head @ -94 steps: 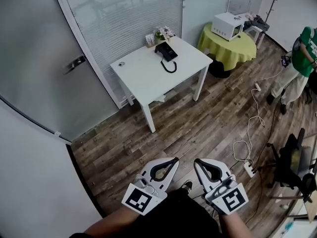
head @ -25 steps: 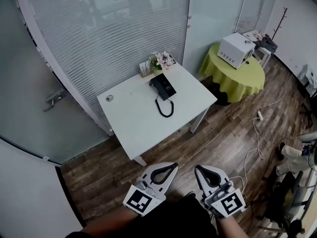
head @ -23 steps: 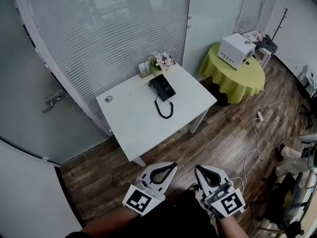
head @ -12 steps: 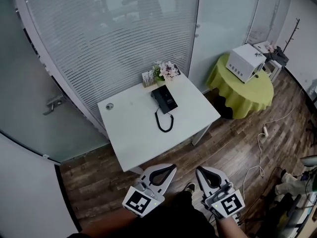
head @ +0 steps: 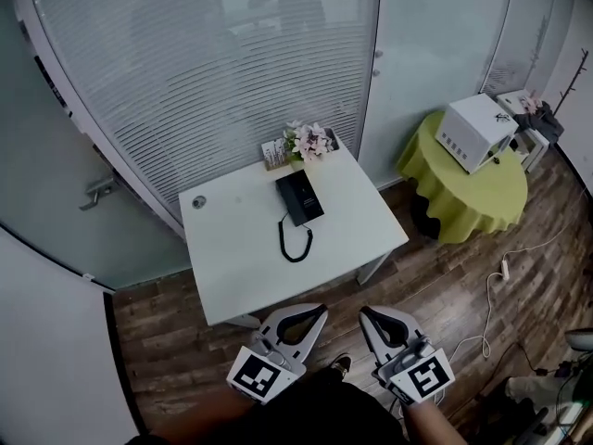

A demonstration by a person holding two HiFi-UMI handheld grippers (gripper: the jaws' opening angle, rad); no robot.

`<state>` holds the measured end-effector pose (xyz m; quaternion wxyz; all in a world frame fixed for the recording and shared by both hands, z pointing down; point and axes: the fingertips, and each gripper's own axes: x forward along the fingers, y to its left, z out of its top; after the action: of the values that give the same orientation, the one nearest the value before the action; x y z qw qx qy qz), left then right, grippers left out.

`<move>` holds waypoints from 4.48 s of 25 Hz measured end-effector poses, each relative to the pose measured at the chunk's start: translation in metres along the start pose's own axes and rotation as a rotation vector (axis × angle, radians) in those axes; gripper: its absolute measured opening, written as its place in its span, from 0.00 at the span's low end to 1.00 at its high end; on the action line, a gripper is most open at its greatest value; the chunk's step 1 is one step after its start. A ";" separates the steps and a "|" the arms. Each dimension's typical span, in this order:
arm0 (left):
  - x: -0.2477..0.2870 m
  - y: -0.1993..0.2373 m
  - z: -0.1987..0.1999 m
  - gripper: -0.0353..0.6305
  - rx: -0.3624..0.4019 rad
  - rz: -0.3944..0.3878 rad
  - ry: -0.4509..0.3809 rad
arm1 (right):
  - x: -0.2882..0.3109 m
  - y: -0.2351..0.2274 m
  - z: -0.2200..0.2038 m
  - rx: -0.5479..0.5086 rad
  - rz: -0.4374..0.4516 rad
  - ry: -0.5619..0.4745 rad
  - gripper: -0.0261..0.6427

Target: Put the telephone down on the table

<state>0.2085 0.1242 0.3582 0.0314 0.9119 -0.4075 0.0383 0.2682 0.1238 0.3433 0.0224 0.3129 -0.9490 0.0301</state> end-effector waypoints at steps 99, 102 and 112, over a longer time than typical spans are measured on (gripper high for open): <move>0.198 0.409 -0.312 0.25 -0.793 0.441 0.325 | 0.399 -0.225 -0.195 0.026 0.564 0.472 0.07; 0.202 0.415 -0.316 0.26 -0.808 0.422 0.319 | 0.400 -0.230 -0.201 0.039 0.550 0.484 0.07; 0.217 0.421 -0.337 0.26 -0.914 0.336 0.313 | 0.404 -0.243 -0.215 0.063 0.514 0.518 0.07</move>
<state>0.0247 -0.2872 0.7249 0.4812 0.7101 -0.5140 -0.0032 0.0933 -0.2954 0.5931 0.2440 0.0467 -0.9581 0.1423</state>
